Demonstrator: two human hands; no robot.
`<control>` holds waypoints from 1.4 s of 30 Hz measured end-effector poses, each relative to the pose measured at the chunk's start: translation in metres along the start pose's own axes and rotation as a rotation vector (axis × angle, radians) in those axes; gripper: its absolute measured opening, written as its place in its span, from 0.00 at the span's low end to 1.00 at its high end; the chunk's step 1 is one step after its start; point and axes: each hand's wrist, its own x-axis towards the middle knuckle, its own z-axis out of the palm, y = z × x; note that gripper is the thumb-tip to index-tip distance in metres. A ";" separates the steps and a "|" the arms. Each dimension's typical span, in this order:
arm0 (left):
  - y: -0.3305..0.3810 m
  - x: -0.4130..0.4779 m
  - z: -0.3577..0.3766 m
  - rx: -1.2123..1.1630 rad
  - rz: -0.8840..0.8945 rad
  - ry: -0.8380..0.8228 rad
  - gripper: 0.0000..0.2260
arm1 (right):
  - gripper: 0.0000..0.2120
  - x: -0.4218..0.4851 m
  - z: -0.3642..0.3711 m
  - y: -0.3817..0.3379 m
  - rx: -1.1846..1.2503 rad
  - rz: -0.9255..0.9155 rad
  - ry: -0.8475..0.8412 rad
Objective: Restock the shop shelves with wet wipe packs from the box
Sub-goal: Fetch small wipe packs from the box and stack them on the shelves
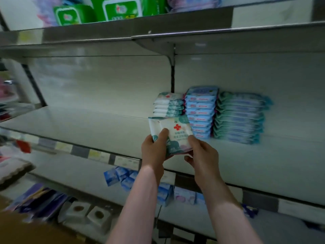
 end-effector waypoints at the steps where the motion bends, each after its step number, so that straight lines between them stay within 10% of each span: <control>1: -0.003 0.000 0.005 0.001 -0.015 -0.029 0.06 | 0.07 0.001 -0.006 -0.001 0.013 0.001 0.022; 21: -0.069 -0.025 0.137 0.076 -0.158 -0.223 0.11 | 0.06 0.033 -0.146 -0.050 0.078 -0.061 0.198; 42: -0.139 -0.039 0.248 -0.185 -0.367 -0.118 0.17 | 0.04 0.121 -0.289 -0.099 -0.278 0.214 -0.084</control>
